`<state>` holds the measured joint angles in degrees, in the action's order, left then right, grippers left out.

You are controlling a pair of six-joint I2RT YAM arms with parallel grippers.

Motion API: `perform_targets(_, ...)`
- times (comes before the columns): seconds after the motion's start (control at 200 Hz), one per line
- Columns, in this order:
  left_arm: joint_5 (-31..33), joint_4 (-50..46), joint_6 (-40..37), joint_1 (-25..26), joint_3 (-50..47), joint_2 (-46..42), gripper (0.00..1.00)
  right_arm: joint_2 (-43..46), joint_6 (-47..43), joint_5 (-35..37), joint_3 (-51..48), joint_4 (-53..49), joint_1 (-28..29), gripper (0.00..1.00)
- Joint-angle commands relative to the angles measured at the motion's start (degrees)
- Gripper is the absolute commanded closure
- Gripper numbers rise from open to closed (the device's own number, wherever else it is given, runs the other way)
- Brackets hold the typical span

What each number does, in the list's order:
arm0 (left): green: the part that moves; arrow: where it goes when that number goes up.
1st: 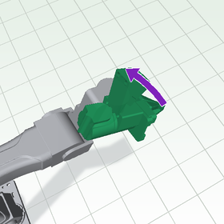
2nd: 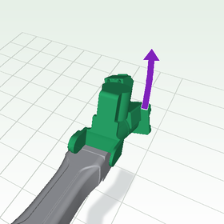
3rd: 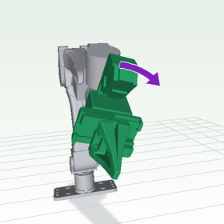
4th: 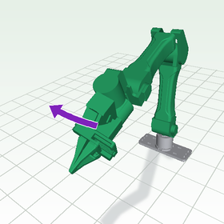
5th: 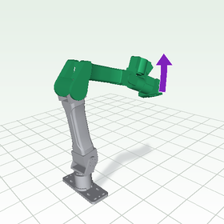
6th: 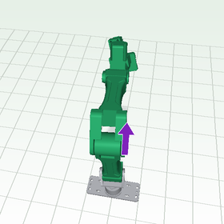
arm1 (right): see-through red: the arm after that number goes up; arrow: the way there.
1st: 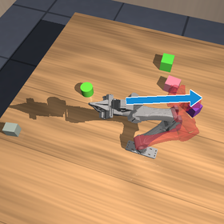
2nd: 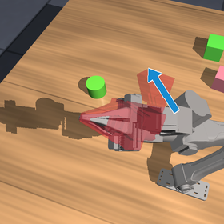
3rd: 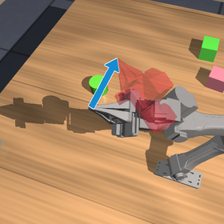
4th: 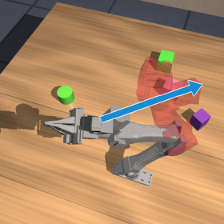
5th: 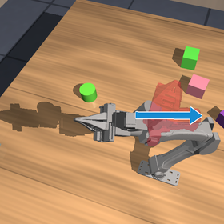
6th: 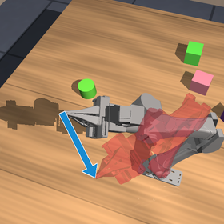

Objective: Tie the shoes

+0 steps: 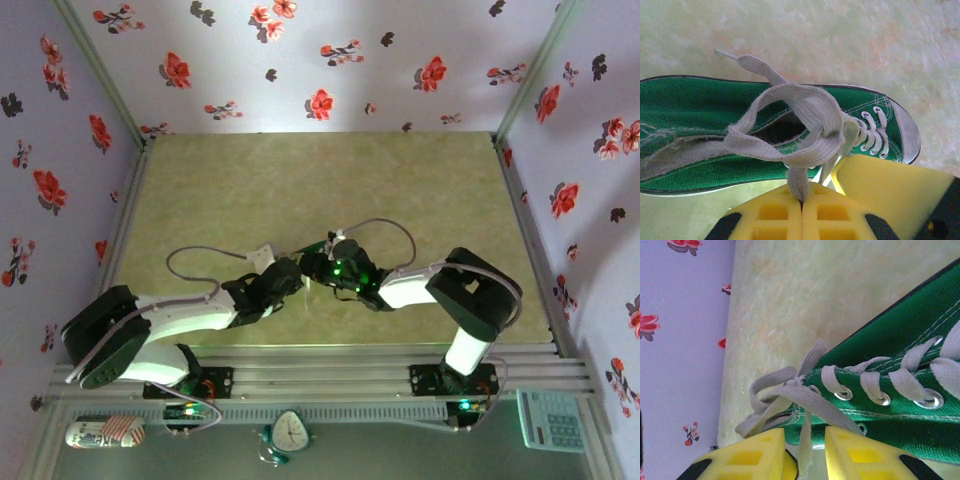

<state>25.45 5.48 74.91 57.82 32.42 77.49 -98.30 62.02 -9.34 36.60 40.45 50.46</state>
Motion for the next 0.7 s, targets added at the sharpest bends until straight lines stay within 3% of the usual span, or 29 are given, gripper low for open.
perform_targets(0.0,0.6,2.3,-0.3,0.4,-1.3,-0.9,1.00,-1.6,0.8,-1.3,1.8,1.1,-0.7,0.71)
perform_targets(0.695,-0.4,7.8,-2.0,0.7,-3.1,-1.1,1.00,-3.8,3.4,-5.3,2.3,6.3,-1.9,0.76)
